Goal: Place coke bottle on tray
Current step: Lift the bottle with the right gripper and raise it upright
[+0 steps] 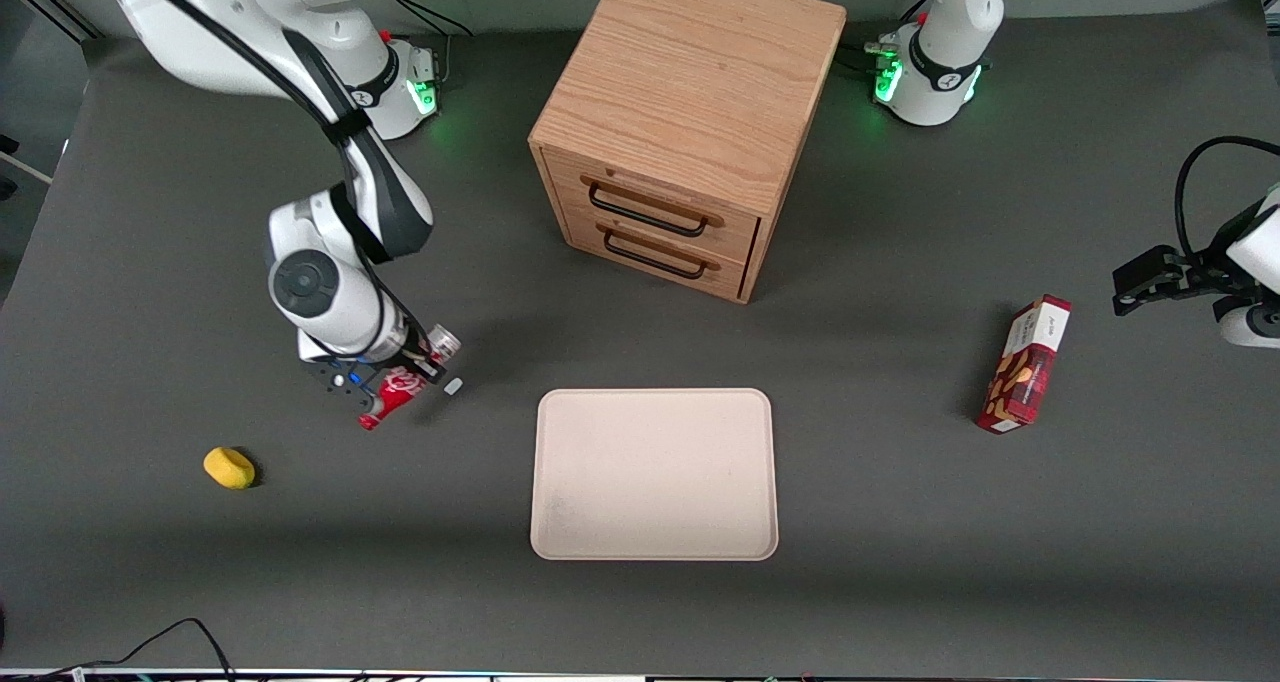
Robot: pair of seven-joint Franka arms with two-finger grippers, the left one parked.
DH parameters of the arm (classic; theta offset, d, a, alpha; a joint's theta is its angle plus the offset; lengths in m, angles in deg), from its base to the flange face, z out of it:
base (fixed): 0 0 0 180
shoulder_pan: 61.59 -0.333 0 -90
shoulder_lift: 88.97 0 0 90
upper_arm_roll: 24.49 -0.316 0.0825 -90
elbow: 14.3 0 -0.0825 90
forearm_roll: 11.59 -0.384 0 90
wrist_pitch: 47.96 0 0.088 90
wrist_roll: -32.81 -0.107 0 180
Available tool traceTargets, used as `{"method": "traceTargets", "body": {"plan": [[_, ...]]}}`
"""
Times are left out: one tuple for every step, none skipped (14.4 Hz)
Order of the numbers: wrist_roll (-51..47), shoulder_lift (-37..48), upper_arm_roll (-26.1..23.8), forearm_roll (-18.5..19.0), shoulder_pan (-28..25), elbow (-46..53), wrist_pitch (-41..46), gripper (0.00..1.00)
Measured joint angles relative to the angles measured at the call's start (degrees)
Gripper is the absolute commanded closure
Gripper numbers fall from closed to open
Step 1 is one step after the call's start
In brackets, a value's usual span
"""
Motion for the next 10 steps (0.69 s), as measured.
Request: {"method": "traceTargets", "body": {"plan": [[0.8,2.9,-0.2,-0.9,0.3,1.6,5.5,1.00],[2.6,5.8,-0.3,-2.8,0.5,3.8,11.6,1.00],[4.3,8.4,-0.4,-4.6,0.8,6.1,17.3,1.00],[5.4,10.9,-0.4,-5.7,1.4,8.6,22.6,1.00],[6.2,13.0,-0.4,-6.2,1.9,10.7,27.0,1.00],[6.8,14.7,-0.5,-6.4,2.2,12.6,30.5,1.00],[7.5,15.8,-0.5,-6.4,2.4,14.3,33.7,1.00],[8.4,16.4,-0.6,-6.5,2.4,16.1,36.5,1.00],[9.3,16.5,-0.7,-6.5,2.4,17.8,38.6,1.00],[9.9,16.4,-0.7,-6.5,2.5,19.3,39.7,1.00]]}}
